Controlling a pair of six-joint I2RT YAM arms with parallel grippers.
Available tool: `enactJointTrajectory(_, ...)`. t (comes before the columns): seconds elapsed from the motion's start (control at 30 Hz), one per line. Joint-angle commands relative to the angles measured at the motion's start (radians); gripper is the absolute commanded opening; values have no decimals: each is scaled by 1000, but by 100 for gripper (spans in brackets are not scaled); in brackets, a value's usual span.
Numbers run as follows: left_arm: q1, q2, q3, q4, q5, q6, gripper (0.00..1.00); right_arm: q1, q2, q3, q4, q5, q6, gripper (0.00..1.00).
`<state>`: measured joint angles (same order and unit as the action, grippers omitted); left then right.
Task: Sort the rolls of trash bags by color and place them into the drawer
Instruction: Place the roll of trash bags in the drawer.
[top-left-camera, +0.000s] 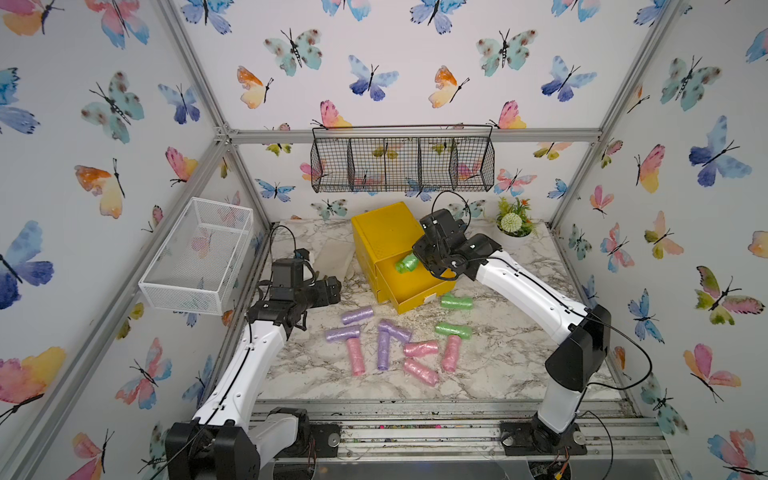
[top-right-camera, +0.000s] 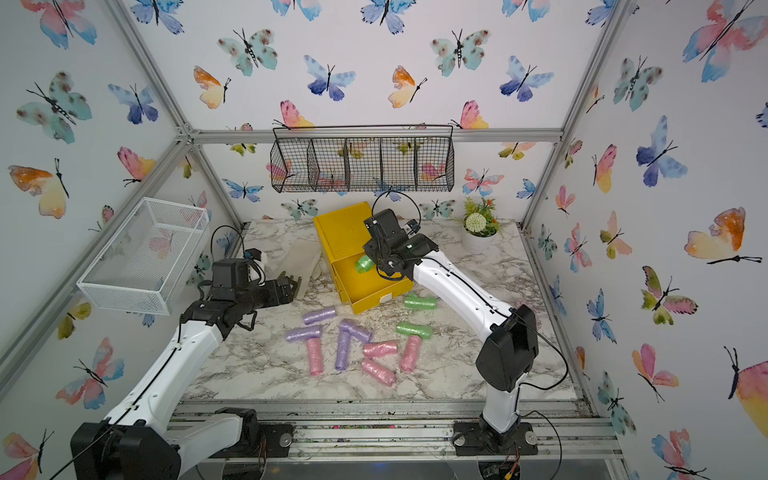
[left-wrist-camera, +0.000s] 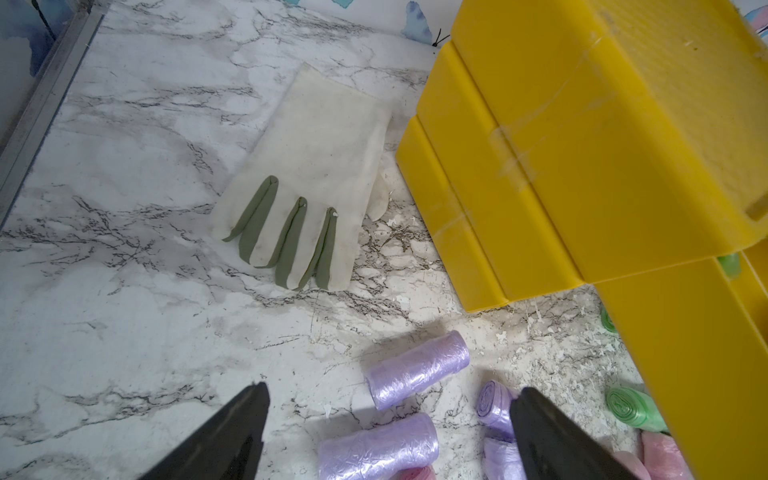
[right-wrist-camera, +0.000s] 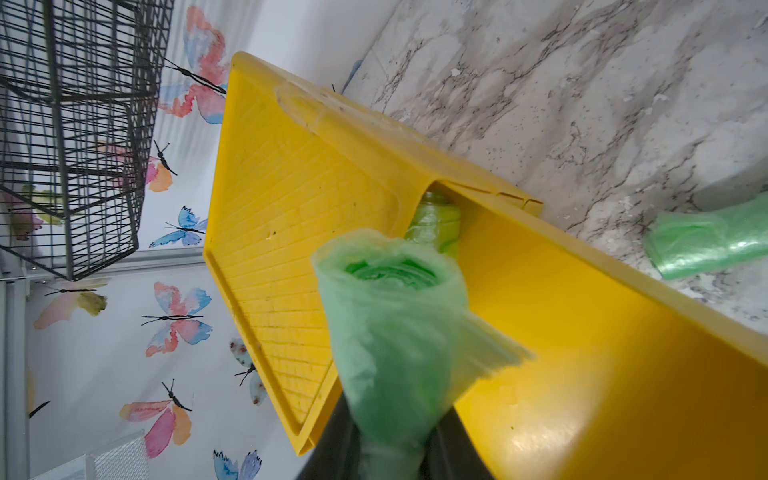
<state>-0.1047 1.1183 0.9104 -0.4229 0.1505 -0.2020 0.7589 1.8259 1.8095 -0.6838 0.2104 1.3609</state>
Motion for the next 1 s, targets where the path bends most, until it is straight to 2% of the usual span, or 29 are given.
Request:
enactJointTrajectory(0.0,5,-18,-1,1,-20,11,96,5,10,9,-45,23,-11,24)
enactJointTrajectory(0.33,6,-21,-2,1,-23,13,96,5,9,-44,-37,20,-12,26)
enactJointTrajectory(0.97,6,-25,-2,-1,-22,14,96,3,65,-30,-33,33,-12,31)
